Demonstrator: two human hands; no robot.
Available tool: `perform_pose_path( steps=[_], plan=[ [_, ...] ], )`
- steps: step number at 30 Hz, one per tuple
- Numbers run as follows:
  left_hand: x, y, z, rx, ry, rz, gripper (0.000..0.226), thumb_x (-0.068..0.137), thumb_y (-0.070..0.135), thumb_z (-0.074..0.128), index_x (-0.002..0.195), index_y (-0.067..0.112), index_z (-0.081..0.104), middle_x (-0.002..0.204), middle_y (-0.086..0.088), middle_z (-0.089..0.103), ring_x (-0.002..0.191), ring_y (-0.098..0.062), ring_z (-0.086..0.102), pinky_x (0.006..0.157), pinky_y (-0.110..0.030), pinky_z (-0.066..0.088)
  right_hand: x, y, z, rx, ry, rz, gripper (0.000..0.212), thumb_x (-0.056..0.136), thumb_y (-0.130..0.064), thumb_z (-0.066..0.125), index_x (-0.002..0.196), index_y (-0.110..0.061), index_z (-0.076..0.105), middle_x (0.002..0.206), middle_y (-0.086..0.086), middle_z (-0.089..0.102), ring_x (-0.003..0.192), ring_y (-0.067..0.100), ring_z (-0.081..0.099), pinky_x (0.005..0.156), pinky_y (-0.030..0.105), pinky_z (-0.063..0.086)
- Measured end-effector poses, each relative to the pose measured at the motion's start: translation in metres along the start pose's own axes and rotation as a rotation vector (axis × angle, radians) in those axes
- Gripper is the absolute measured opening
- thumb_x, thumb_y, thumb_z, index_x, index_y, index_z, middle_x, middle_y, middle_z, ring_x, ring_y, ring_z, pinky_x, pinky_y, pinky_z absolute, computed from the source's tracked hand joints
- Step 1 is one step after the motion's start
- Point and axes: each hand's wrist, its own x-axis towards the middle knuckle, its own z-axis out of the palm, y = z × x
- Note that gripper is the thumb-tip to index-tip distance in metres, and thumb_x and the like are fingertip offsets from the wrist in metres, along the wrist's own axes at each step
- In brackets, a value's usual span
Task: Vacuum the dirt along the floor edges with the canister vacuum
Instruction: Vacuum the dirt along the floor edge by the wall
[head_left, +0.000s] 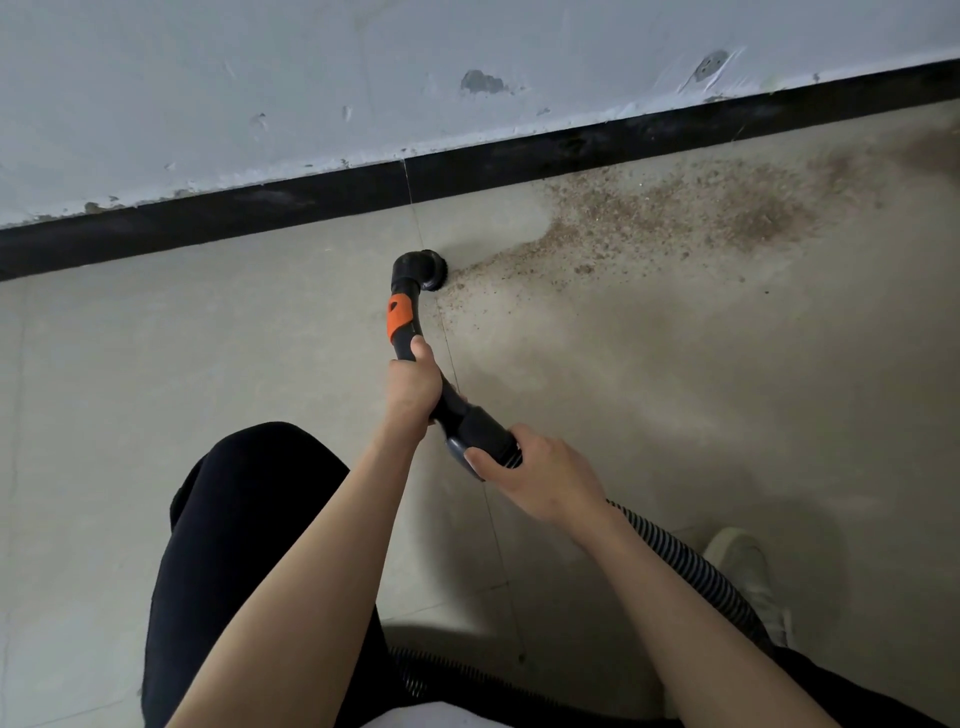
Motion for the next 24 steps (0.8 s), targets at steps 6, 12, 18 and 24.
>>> perform_pose_path(
  steps=[6,12,18,24],
  plan=[
    [0.002,-0.002,0.004,0.027,-0.006,-0.004,0.052,0.100,0.045,0.029,0.121,0.001,0.045,0.114,-0.021,0.062,0.100,-0.034,0.064,0.075,-0.041,0.053,-0.002,0.004,-0.003,-0.029,0.021,0.015,0.049,0.080,-0.077,0.040,0.088,-0.029,0.045,0.075,-0.009,0.056,0.074,0.018,0.059,0.060,0.032,0.042],
    [0.001,-0.008,0.012,0.040,-0.006,0.030,0.045,0.100,0.044,0.030,0.108,0.003,0.047,0.102,-0.020,0.062,0.088,-0.033,0.064,0.074,-0.041,0.052,-0.007,0.011,0.000,-0.046,0.052,0.023,0.051,0.078,-0.078,0.038,0.090,-0.029,0.046,0.074,-0.011,0.055,0.071,0.017,0.058,0.055,0.029,0.037],
    [-0.004,-0.008,0.034,0.085,-0.056,0.044,0.053,0.100,0.045,0.029,0.119,-0.001,0.047,0.110,-0.022,0.064,0.097,-0.037,0.065,0.076,-0.038,0.052,-0.012,0.027,-0.004,-0.019,0.068,0.069,0.046,0.081,-0.077,0.041,0.085,-0.031,0.044,0.072,-0.011,0.056,0.071,0.019,0.059,0.057,0.031,0.038],
    [-0.002,0.014,0.054,0.104,-0.108,0.055,0.058,0.099,0.048,0.028,0.126,-0.001,0.045,0.115,-0.022,0.062,0.101,-0.036,0.063,0.091,-0.049,0.052,-0.003,0.036,-0.022,0.038,0.111,0.062,0.041,0.083,-0.075,0.042,0.084,-0.034,0.044,0.072,-0.013,0.057,0.063,0.003,0.053,0.051,0.025,0.033]
  ],
)
